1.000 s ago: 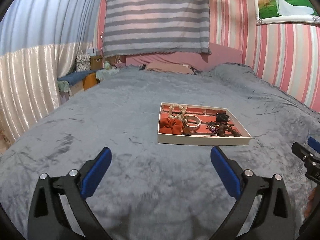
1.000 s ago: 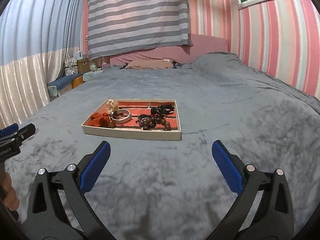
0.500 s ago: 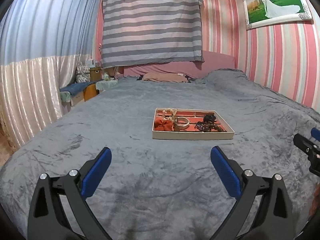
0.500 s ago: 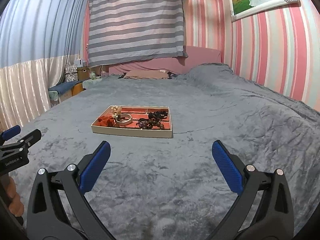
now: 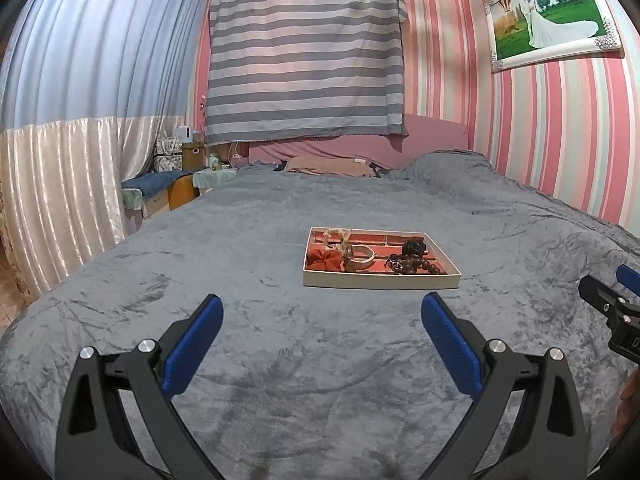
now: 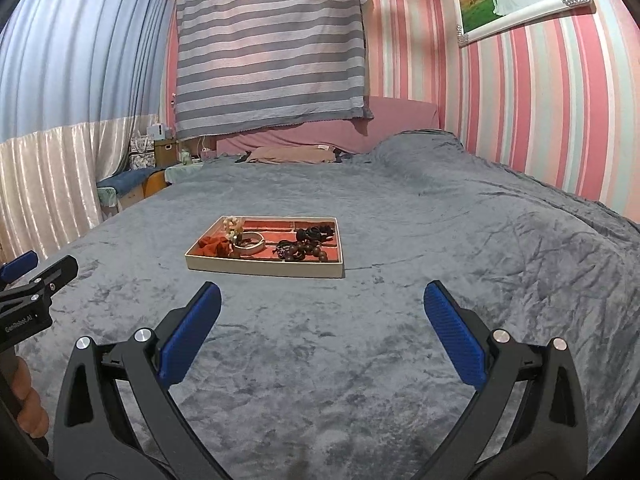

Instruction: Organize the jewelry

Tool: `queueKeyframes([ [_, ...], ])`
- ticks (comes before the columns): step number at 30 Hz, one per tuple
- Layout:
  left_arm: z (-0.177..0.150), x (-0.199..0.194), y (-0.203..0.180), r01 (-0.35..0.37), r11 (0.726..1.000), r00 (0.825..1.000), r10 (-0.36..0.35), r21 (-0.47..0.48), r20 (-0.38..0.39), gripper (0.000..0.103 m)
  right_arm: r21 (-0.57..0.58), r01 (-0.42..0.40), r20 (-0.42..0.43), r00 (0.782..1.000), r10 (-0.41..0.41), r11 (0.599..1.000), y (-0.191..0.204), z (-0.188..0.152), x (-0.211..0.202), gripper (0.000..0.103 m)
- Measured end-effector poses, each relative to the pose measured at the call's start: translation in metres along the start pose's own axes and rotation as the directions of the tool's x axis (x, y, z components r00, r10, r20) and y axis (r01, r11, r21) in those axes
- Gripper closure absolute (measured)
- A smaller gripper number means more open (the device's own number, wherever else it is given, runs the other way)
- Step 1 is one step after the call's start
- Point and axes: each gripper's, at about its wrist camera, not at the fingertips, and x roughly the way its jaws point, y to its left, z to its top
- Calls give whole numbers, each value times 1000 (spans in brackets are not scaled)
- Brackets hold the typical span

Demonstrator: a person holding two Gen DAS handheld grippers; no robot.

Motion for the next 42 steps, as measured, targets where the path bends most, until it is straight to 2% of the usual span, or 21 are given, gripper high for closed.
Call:
queueKeyframes([
  [26, 1, -11, -3, -29, 999, 999, 28, 21, 32, 6, 5, 17, 18, 1000, -17, 1000, -1, 0, -4, 4],
  [42, 2, -13, -5, -16, 999, 999, 14, 39, 42, 6, 9, 23, 26, 999, -23, 1000, -2, -3, -4, 4],
])
